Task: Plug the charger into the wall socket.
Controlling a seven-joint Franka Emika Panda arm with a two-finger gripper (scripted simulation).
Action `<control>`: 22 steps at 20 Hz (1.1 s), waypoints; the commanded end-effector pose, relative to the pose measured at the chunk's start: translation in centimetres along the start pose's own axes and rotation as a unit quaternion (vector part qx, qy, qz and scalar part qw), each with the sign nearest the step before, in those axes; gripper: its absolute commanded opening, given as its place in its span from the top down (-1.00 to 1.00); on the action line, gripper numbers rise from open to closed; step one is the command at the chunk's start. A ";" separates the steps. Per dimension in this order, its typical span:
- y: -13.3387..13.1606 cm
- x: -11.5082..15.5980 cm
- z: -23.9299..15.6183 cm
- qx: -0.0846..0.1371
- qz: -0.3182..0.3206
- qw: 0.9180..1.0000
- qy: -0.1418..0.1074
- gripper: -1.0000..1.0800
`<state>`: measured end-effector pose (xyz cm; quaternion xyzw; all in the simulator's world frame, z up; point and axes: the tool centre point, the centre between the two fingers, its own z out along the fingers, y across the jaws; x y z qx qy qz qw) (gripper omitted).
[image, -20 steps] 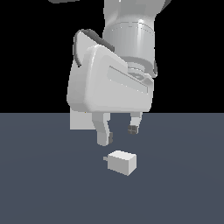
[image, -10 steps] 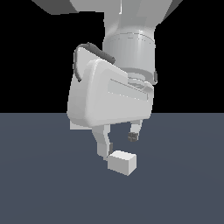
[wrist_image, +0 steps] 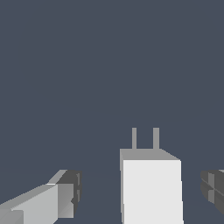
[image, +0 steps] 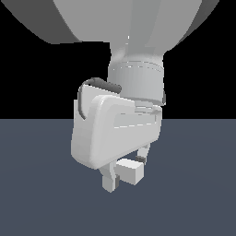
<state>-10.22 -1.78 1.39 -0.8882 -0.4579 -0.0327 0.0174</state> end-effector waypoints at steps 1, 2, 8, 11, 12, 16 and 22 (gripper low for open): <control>0.0 0.0 0.2 -0.001 0.000 1.000 0.000 -0.92; 0.0 0.0 0.2 -0.001 0.000 1.000 0.000 1.00; 0.0 0.0 0.2 -0.001 0.000 1.000 0.000 1.00; 0.0 0.0 0.2 -0.001 0.000 1.000 0.000 1.00; 0.1 0.0 0.2 -0.001 0.000 1.000 0.000 1.00; 0.0 0.1 0.1 -0.001 0.005 1.000 0.000 1.00; -0.4 0.6 -0.3 -0.003 0.032 0.999 0.001 1.00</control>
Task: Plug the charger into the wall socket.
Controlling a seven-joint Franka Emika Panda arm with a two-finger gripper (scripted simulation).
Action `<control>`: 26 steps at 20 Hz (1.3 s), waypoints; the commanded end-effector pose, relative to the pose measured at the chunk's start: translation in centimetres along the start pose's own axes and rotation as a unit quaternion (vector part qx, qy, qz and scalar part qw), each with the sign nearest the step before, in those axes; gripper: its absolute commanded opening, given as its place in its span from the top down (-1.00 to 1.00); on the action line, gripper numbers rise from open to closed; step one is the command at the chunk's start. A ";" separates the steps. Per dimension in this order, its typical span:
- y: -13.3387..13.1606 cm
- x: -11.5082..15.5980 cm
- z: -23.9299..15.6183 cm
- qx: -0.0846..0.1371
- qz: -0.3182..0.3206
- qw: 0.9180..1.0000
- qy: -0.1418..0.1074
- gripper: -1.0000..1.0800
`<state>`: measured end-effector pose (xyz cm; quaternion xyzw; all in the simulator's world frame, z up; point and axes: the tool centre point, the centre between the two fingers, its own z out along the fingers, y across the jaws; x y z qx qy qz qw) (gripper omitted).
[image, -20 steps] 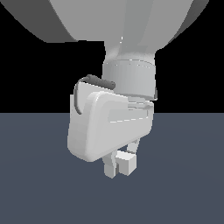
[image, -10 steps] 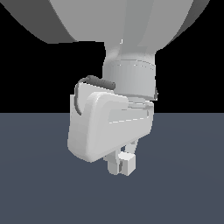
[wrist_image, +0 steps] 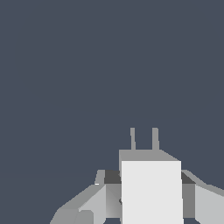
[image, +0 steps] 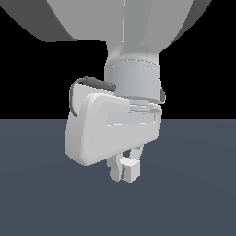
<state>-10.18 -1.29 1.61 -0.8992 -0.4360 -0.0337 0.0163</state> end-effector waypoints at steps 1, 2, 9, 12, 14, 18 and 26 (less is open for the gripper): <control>-0.2 0.3 -0.3 -0.001 0.015 1.000 0.000 1.00; -0.3 0.5 -0.4 -0.002 0.022 1.000 0.000 1.00; -1.1 1.9 -1.5 -0.007 0.089 0.996 0.001 1.00; -1.4 2.6 -2.0 -0.009 0.124 0.992 0.001 1.00; -1.6 3.2 -2.4 -0.011 0.147 0.989 0.002 1.00; -1.9 4.2 -3.1 -0.014 0.192 0.981 0.002 1.00; -2.1 6.3 -4.5 -0.020 0.277 0.961 0.002 1.00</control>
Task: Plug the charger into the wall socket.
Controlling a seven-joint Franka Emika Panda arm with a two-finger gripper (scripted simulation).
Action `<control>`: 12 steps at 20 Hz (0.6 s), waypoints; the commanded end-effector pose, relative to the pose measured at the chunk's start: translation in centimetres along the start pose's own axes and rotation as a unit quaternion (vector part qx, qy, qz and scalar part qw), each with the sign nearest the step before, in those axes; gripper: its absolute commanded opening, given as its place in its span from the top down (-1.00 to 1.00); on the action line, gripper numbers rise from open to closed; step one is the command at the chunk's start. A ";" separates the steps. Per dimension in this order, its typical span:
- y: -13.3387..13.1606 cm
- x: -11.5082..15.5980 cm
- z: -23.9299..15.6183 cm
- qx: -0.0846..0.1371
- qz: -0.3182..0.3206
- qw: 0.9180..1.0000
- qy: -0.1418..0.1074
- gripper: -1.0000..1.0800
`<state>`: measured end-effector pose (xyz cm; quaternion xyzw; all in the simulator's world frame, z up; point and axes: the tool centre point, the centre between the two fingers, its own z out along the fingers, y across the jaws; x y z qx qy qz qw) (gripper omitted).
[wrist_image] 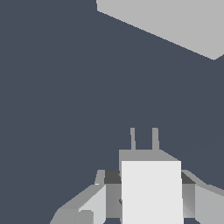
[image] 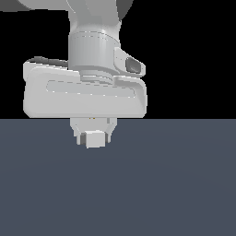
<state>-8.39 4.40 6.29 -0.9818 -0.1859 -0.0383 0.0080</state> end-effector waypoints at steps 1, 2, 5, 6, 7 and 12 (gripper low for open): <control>-0.3 0.6 -0.5 -0.002 0.028 1.000 0.000 1.00; -0.5 0.8 -0.6 -0.003 0.039 0.999 0.000 1.00; -0.8 1.5 -1.2 -0.006 0.072 0.997 0.000 1.00; -0.9 1.7 -1.3 -0.006 0.083 0.997 0.000 1.00; -1.0 2.0 -1.5 -0.007 0.093 0.996 0.000 1.00; -1.4 3.1 -2.3 -0.011 0.143 0.990 0.000 1.00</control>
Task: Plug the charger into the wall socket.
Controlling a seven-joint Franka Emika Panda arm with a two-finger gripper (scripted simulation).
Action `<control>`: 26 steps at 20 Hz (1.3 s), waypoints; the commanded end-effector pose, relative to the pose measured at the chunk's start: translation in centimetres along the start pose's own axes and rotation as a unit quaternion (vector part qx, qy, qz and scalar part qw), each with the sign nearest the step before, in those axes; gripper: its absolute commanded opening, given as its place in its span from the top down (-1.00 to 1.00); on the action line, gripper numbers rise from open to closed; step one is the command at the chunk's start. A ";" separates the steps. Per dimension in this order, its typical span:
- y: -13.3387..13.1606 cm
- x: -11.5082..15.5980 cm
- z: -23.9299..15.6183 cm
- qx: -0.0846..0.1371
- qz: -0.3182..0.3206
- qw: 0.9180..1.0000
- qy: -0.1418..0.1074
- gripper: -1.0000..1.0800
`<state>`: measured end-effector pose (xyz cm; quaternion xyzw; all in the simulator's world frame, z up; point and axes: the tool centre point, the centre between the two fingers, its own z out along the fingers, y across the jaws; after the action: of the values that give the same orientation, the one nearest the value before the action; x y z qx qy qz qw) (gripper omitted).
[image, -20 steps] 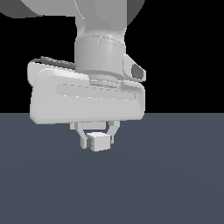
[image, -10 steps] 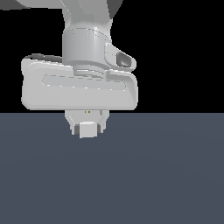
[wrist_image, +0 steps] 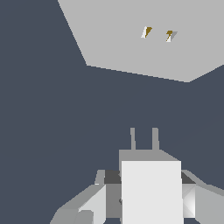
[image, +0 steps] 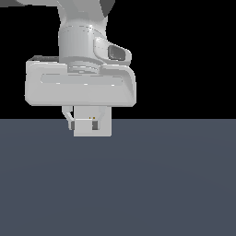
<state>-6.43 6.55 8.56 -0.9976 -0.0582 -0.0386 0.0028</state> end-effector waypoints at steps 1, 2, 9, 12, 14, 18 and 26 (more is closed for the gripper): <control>-0.3 0.5 -0.4 -0.002 0.024 1.000 0.000 1.00; -0.3 0.7 -0.5 -0.003 0.032 0.999 0.000 1.00; -0.7 1.6 -1.1 -0.006 0.074 0.997 -0.001 1.00; -0.8 1.8 -1.3 -0.007 0.084 0.996 -0.001 1.00; -0.8 1.9 -1.3 -0.007 0.087 0.996 -0.001 1.00; -0.8 1.9 -1.3 -0.007 0.087 0.996 -0.001 1.00; -0.7 1.9 -1.3 -0.007 0.086 0.996 -0.001 1.00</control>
<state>-4.75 7.50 9.99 -0.9989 0.0280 -0.0374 -0.0011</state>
